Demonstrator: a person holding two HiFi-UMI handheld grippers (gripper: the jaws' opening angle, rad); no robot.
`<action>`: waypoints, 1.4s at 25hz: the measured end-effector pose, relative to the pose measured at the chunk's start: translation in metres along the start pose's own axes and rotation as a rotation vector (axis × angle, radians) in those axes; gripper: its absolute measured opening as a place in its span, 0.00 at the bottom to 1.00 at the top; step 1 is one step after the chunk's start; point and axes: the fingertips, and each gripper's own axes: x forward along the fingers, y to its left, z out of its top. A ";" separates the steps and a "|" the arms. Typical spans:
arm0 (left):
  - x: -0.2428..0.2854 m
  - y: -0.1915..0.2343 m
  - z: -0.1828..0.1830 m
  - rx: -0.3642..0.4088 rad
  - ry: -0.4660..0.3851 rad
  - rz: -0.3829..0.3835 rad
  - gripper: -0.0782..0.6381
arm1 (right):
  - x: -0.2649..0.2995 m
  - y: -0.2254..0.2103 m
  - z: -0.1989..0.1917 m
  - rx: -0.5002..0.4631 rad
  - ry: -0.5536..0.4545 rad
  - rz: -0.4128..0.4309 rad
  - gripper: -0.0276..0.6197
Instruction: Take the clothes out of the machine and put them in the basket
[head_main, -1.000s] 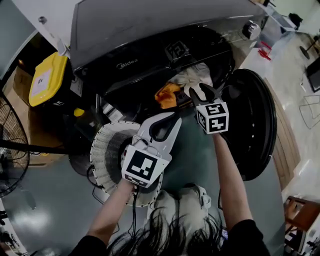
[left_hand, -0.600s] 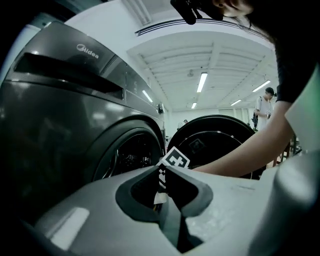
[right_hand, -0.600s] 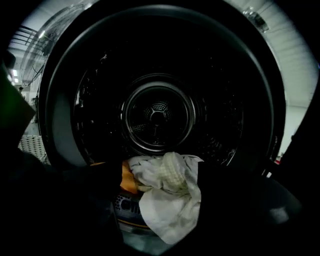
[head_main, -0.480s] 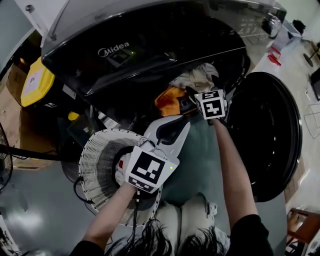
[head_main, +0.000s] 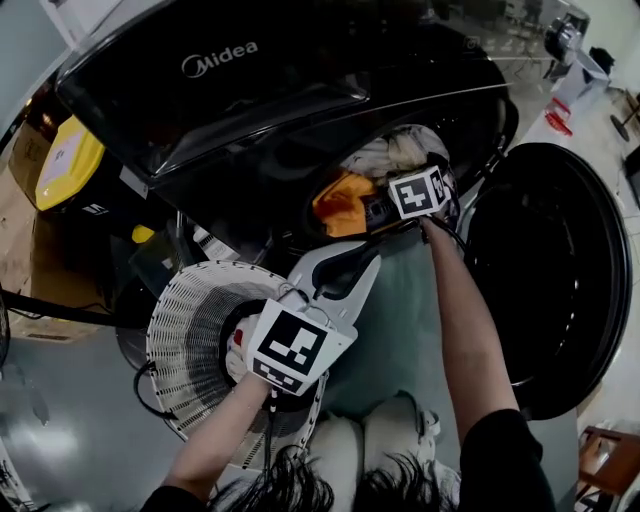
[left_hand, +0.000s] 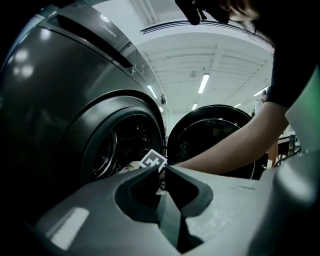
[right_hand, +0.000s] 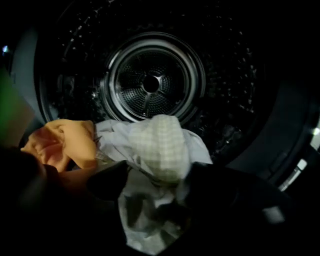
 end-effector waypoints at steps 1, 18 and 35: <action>-0.001 0.003 0.000 -0.018 -0.005 0.004 0.16 | 0.000 -0.004 -0.003 0.008 0.019 -0.019 0.62; -0.023 -0.027 0.031 -0.019 0.019 0.015 0.16 | -0.166 -0.017 0.035 0.357 -0.507 -0.033 0.15; -0.090 -0.035 0.091 -0.114 0.065 0.118 0.16 | -0.379 0.023 0.075 0.438 -0.685 0.159 0.15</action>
